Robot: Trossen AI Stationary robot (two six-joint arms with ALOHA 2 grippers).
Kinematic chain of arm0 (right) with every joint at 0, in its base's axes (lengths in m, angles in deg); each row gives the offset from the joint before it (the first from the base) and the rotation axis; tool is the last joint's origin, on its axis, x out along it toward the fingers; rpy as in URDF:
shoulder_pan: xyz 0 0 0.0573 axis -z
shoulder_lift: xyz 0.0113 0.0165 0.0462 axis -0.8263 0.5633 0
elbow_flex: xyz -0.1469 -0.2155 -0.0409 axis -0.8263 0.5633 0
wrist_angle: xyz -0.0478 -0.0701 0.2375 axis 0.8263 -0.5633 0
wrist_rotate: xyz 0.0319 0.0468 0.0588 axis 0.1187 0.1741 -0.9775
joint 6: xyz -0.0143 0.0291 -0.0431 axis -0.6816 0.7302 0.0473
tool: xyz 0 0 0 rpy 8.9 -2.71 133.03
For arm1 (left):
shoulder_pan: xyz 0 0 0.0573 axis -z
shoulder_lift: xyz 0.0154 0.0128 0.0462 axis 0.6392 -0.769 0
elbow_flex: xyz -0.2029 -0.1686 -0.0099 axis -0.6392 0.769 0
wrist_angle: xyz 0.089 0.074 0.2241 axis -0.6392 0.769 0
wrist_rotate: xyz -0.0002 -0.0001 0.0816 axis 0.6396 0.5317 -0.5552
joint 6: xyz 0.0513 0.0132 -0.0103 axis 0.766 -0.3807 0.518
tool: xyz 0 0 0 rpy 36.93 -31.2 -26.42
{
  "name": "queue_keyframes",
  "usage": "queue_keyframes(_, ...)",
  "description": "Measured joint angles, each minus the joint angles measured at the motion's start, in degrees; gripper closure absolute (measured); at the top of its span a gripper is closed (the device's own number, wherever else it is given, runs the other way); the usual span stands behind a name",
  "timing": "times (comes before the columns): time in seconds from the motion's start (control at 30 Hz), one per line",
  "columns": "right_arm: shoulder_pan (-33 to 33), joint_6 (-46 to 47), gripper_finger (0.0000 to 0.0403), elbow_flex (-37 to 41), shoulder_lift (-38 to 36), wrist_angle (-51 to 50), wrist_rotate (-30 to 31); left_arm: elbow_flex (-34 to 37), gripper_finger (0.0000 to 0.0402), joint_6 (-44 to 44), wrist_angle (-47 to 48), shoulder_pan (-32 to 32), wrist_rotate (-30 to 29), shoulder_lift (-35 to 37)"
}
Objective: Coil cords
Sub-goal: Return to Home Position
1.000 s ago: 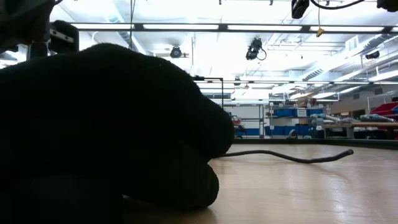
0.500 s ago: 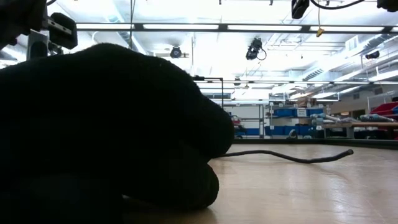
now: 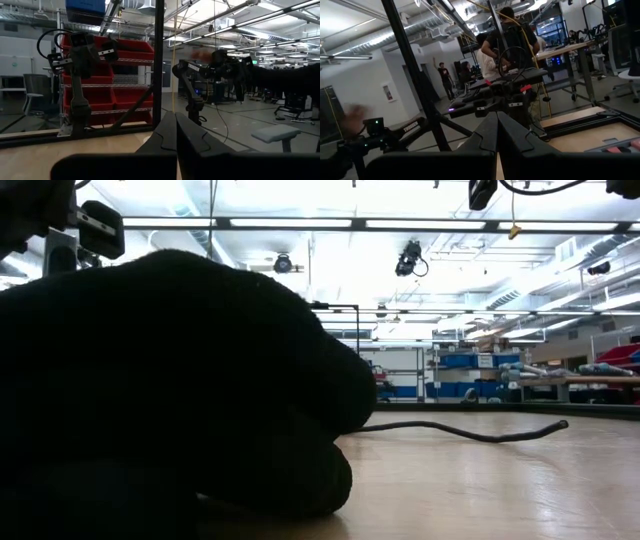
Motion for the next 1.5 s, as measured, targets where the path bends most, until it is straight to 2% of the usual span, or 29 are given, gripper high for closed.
queue_keyframes(0.13, 0.0, 0.01, 0.0394, 0.08, -0.45, -0.51, -0.01, 0.0, 0.0401, -0.02, 0.0, 0.0, -0.01, 0.0)
queue_keyframes(0.37, 0.11, 0.0, 0.0394, 4.15, -6.06, 0.86, 0.0, 0.02, 0.0401, -0.02, 0.02, 0.0, 0.0, 0.0)
queue_keyframes(0.63, 0.13, 0.04, 0.0394, 19.51, -14.62, 12.04, 0.0, 0.02, 0.0401, -0.02, 0.02, 0.0, 0.0, 0.0)
queue_keyframes(0.8, 0.13, -0.03, 0.0394, 29.62, -20.21, 12.33, 0.05, 0.02, 0.0401, -0.02, 0.02, 0.0, 0.0, 0.0)
queue_keyframes(0.93, 0.18, 0.05, 0.0394, 29.42, -21.97, 0.88, 0.0, 0.02, 0.0401, -0.02, 0.08, 0.0, 0.0, 0.0)
queue_keyframes(1.1, 0.2, 0.0, 0.0395, 29.79, -23.69, -3.86, 0.02, 0.02, 0.0401, -0.02, -0.34, 0.0, -0.02, 0.0)
queue_keyframes(1.5, 0.25, 0.02, 0.0397, 29.83, -36.79, -4.8, 0.02, 0.02, 0.0401, -0.02, -0.47, 0.0, -0.02, 0.0)
